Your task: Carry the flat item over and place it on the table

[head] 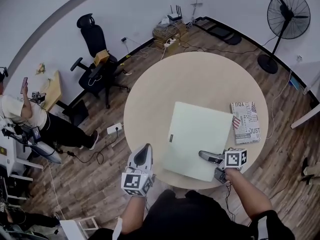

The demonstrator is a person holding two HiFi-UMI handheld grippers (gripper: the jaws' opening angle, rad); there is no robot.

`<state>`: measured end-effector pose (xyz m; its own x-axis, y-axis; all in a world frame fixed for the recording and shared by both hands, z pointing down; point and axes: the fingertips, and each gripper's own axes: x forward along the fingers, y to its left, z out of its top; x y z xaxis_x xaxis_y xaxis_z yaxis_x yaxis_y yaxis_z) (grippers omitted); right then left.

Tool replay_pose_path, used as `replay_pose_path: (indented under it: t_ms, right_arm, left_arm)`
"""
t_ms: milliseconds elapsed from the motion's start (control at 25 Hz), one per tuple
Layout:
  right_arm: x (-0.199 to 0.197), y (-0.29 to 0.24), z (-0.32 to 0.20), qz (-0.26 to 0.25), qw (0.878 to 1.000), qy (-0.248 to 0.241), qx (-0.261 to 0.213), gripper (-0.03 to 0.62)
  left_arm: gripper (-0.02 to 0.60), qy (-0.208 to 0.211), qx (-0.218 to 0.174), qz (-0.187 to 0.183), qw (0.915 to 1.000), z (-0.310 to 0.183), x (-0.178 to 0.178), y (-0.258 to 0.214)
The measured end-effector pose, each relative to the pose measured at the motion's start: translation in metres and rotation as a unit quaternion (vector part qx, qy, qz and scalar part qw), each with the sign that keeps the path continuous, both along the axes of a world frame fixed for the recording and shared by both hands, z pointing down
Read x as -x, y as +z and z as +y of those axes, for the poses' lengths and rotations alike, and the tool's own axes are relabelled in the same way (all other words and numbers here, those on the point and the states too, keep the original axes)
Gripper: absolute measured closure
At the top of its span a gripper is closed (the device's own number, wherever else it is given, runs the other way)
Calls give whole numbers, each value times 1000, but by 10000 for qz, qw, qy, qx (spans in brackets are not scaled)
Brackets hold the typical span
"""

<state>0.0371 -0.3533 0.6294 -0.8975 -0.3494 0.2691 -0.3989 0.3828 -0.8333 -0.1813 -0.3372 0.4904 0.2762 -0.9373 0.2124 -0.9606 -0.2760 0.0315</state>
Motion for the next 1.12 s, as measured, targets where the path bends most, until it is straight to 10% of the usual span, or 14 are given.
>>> replay_pose_path:
  t_ms: [680, 1120]
  right_arm:
    - [30, 82, 3, 206, 9752, -724, 2081, 207]
    - [37, 108, 4, 592, 9614, -695, 2594, 204]
  left_arm:
    - [575, 51, 158, 85, 9998, -17, 49, 24]
    - [574, 141, 194, 219, 9995, -20, 71, 31]
